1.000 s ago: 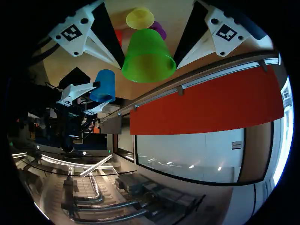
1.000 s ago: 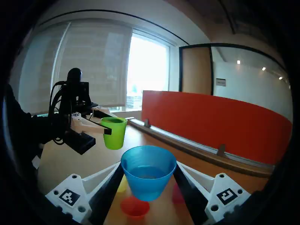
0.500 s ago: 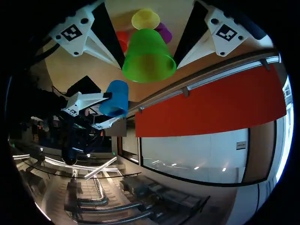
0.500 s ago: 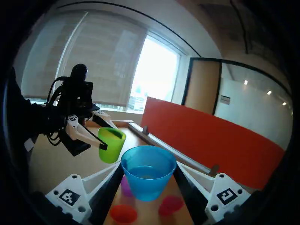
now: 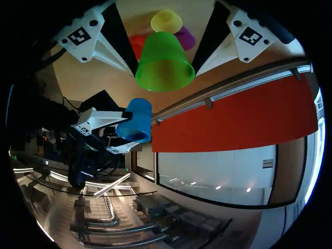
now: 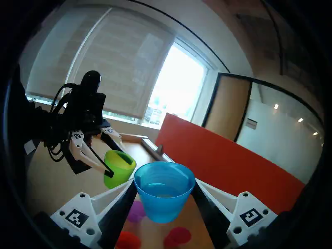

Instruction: Pour water

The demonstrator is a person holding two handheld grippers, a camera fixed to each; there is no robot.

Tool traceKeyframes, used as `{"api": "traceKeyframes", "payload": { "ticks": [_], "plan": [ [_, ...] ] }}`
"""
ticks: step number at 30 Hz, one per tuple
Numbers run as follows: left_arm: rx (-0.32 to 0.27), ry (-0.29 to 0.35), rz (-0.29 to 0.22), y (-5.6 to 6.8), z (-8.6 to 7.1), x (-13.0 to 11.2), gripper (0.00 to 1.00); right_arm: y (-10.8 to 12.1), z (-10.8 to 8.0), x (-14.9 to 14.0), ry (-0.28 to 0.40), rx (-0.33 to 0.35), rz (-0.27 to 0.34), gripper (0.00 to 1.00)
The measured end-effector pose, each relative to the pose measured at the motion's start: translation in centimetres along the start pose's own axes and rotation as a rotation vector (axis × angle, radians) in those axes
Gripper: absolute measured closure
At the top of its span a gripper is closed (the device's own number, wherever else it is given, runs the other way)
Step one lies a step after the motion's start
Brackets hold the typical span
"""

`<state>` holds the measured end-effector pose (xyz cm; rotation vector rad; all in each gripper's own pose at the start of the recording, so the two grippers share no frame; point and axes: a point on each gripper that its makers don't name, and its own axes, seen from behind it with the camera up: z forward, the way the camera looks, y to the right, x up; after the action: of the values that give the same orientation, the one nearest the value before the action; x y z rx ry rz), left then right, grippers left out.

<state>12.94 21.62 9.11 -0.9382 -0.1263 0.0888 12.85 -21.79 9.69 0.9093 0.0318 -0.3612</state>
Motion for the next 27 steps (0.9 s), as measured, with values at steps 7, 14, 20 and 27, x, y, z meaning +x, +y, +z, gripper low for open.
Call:
{"api": "traceKeyframes", "payload": {
  "ticks": [7,14,20,27],
  "plan": [
    [-0.015,0.002,0.012,0.9,0.4,0.2,0.12,0.6,0.6,1.6,0.018,-0.008,-0.060,0.09],
    [-0.029,0.004,0.019,1.7,0.6,0.5,0.12,0.7,1.3,2.3,0.021,-0.014,-0.131,0.09],
    [-0.042,0.003,0.028,2.3,0.8,0.6,0.12,0.6,2.0,2.6,0.021,-0.019,-0.183,0.09],
    [-0.057,0.000,0.034,3.0,1.1,0.6,0.12,0.7,2.5,3.0,0.026,-0.023,-0.244,0.09]
  ]
}}
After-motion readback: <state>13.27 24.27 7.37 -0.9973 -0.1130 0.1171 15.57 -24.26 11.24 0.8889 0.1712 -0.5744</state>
